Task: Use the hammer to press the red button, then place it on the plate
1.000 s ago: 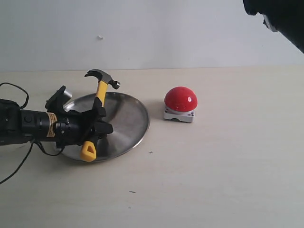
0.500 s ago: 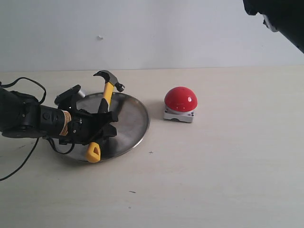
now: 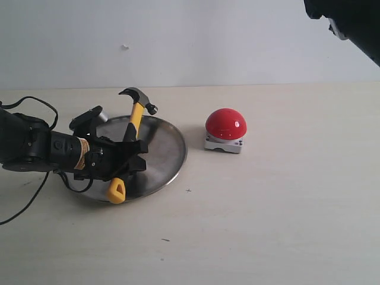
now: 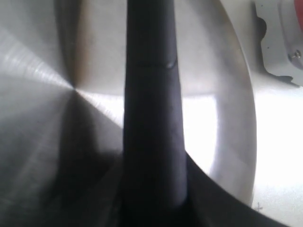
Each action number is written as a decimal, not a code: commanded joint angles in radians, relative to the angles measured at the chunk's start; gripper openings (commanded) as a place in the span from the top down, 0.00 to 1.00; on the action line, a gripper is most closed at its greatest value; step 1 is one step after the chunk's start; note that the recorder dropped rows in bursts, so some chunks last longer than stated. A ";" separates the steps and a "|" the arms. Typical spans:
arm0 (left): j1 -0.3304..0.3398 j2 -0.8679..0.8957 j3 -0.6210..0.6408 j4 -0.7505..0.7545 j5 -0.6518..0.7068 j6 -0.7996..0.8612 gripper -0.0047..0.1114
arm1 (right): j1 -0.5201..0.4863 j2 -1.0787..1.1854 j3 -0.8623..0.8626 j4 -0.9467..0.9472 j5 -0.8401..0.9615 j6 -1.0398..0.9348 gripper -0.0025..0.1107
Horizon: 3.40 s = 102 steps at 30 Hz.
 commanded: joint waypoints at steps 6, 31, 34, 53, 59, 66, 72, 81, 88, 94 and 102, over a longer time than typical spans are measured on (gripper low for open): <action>-0.004 -0.015 -0.010 0.025 -0.003 0.012 0.79 | -0.002 -0.007 -0.008 -0.010 -0.001 -0.002 0.50; -0.002 -0.335 0.045 0.190 0.067 0.015 0.55 | -0.002 -0.007 -0.008 -0.010 -0.003 -0.002 0.50; -0.002 -0.493 0.115 0.318 0.079 0.013 0.77 | -0.002 -0.007 -0.008 -0.010 -0.003 -0.002 0.50; -0.002 -1.278 0.502 0.330 0.277 0.012 0.96 | -0.002 -0.007 -0.008 -0.010 -0.003 -0.002 0.50; 0.000 -1.518 0.614 0.000 0.342 0.290 0.96 | -0.002 -0.007 -0.008 -0.010 -0.003 -0.002 0.50; 0.000 -1.720 0.745 -0.907 0.345 1.184 0.96 | -0.002 -0.007 -0.008 -0.010 -0.003 -0.002 0.50; 0.000 -1.762 0.801 -0.895 0.336 1.227 0.96 | -0.002 -0.007 -0.008 -0.010 -0.003 -0.002 0.50; 0.034 -1.791 0.822 -0.893 0.346 1.227 0.96 | -0.002 -0.007 -0.008 -0.010 -0.003 -0.002 0.50; 0.193 -1.839 0.822 -0.893 0.386 1.227 0.96 | -0.002 -0.007 -0.008 -0.010 -0.003 -0.002 0.50; 0.275 -1.891 0.822 -0.893 0.505 1.227 0.96 | -0.002 -0.007 -0.008 -0.010 -0.003 -0.002 0.50; 0.285 -2.005 0.822 -0.893 0.682 1.258 0.96 | -0.002 -0.007 -0.008 -0.010 -0.003 -0.002 0.50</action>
